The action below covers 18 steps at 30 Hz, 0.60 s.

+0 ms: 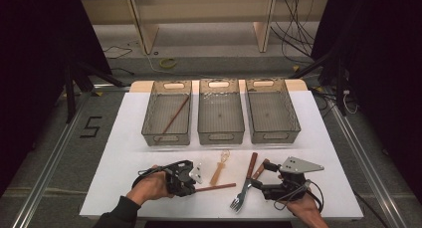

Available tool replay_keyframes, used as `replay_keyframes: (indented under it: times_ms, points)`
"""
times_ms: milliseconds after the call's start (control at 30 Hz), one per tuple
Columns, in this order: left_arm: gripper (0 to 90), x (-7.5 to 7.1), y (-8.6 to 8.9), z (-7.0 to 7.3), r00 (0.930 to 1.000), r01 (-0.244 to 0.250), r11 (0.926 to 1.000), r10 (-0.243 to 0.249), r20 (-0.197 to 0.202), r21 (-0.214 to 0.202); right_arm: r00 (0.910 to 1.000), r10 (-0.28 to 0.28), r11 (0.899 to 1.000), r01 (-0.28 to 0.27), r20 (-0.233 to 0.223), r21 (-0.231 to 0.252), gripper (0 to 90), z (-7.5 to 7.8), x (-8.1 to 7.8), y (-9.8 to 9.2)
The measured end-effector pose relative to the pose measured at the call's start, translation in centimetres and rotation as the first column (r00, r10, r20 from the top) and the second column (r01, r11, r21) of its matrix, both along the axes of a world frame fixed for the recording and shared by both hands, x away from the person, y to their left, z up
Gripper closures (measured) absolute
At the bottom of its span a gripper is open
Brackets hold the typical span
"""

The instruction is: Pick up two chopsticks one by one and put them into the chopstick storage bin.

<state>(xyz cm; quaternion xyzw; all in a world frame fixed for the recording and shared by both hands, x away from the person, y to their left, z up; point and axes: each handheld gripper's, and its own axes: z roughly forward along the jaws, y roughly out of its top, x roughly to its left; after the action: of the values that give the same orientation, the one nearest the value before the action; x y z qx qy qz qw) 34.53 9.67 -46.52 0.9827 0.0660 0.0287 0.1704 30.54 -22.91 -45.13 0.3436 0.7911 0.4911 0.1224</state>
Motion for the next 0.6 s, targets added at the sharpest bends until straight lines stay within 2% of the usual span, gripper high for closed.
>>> replay_keyframes:
  times_ms: [67,200,400,500,600]
  points:
    - [83.9,-0.1,0.1,0.3,1.0,-0.006,0.9998,0.006,0.0,-0.021,1.0,0.0,1.0,0.0,0.001,0.0,25.7,0.0,0.0,0.0]
    - [83.9,-0.3,0.2,0.8,1.0,0.0,0.9994,0.0,0.003,-0.034,1.0,0.001,1.0,-0.001,0.0,0.0,25.7,0.0,0.0,0.0]
    - [83.9,-0.4,0.4,1.9,0.9999,-0.014,0.9956,0.015,0.004,-0.092,1.0,-0.005,1.0,0.005,0.003,0.002,25.7,0.0,0.0,-0.1]
    - [83.9,-0.3,0.7,2.6,0.9987,-0.049,0.9909,0.05,0.009,-0.126,1.0,-0.006,1.0,0.006,0.005,0.002,25.7,0.1,0.0,-0.1]
    - [84.0,-0.2,1.0,3.2,0.9958,-0.088,0.983,0.091,0.009,-0.161,1.0,-0.006,1.0,0.006,0.004,0.0,25.6,0.0,0.0,-0.1]
